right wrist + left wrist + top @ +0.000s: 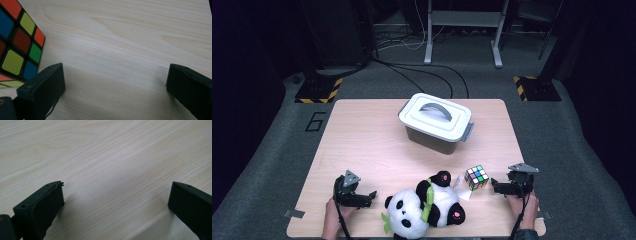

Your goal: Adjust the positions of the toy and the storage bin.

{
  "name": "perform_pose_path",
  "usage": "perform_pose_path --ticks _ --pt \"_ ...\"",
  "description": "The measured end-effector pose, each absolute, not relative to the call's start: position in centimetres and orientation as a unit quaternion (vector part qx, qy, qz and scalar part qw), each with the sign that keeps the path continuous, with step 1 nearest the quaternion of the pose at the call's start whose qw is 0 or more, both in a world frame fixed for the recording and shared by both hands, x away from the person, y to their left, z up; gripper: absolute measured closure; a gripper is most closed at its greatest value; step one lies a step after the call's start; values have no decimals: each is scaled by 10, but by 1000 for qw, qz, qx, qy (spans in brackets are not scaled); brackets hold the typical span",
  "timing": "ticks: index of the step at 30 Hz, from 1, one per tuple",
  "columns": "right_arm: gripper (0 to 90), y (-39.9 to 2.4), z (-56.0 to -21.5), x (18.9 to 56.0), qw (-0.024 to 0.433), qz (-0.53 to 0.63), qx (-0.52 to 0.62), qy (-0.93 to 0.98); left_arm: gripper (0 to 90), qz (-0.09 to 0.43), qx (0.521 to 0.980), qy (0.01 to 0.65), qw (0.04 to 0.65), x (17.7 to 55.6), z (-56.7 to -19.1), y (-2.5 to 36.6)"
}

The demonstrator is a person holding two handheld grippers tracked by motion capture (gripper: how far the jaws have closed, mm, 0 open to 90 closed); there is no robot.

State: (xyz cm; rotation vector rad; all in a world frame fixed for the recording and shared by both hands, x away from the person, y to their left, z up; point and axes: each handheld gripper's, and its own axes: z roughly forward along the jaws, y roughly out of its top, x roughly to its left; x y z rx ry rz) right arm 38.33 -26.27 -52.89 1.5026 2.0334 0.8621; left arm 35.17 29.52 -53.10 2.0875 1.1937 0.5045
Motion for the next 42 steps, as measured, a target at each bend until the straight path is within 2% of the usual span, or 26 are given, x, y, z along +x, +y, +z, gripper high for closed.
perform_pose_path --ticks 25,29,42 --pt "24 -264 -527 383 235 321 549 735 0 194 800 458 336 352 -531 295" --pt "5 -267 -525 382 220 336 557 727 0 193 804 454 332 352 -531 296" --pt "0 -245 -487 366 217 385 527 726 0 192 806 453 331 352 -530 295"
